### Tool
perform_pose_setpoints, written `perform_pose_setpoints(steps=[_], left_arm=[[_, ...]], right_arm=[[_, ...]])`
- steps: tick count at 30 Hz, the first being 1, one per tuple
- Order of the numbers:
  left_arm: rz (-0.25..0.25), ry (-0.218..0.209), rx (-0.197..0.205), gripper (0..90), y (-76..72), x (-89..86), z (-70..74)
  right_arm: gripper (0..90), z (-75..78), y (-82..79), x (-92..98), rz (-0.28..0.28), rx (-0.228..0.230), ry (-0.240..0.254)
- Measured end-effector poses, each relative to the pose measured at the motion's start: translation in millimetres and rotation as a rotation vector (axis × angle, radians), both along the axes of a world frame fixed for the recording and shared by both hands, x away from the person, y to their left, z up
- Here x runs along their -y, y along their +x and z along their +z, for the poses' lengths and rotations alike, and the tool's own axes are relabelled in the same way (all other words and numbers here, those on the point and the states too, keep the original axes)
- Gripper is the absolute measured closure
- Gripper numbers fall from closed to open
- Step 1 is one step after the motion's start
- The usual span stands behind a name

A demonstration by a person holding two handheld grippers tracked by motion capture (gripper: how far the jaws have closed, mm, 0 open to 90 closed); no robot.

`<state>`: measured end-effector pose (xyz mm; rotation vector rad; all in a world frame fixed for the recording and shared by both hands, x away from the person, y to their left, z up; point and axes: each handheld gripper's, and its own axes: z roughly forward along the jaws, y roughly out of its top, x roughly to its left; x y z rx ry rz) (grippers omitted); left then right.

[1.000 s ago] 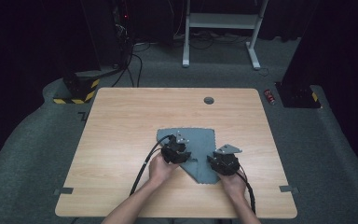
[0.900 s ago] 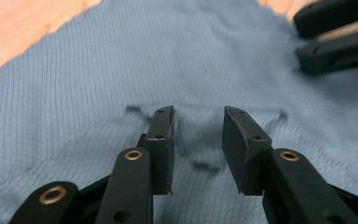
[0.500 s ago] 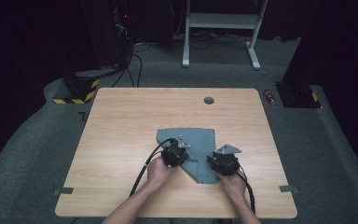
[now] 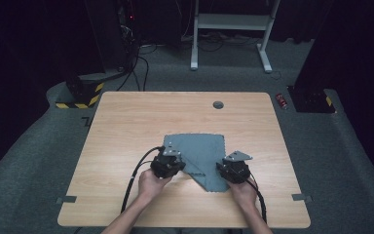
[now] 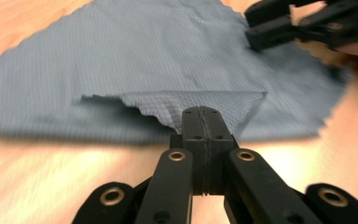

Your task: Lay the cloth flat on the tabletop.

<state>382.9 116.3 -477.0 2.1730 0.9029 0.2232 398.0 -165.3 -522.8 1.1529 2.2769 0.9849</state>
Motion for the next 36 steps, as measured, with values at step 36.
perform_pose_setpoints(steps=[36], left_arm=[[0.134, -0.009, -0.064, 89.4, -72.2, -72.3, -38.6]], right_arm=[[63.7, 15.4, -75.1, 33.8, 0.084, -0.031, -0.029]])
